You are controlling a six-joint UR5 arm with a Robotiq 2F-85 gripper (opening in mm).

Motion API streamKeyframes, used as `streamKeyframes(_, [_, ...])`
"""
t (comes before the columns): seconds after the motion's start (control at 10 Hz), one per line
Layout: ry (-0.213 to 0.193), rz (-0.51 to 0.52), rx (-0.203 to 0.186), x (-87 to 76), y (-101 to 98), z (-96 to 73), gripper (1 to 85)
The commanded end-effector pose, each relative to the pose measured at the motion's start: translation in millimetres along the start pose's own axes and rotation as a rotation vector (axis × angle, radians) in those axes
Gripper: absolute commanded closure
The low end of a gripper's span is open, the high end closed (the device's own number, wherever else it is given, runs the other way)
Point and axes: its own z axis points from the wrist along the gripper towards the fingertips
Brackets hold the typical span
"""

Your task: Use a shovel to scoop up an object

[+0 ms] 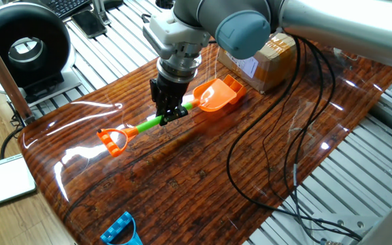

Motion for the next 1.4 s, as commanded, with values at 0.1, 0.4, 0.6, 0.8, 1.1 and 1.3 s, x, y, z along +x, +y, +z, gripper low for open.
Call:
streamKeyframes(0.1, [-0.021,0.010,0.001,-4.6,-1.1,-1.6,84.3])
streamKeyframes(0.4, [-0.044,0.012,0.007,-10.7,-2.6,-1.8,84.3])
streamKeyframes(0.6, [-0.080,0.011,0.018,-20.0,-5.4,-2.4,84.3])
streamKeyframes(0.8, [-0.147,0.026,0.009,-37.3,-3.7,-4.4,84.3])
streamKeyframes(1.1, [-0.172,0.027,0.018,-43.7,-6.0,-5.4,84.3])
streamKeyframes(1.3, [-0.184,0.026,0.014,-46.8,-5.0,-6.0,84.3])
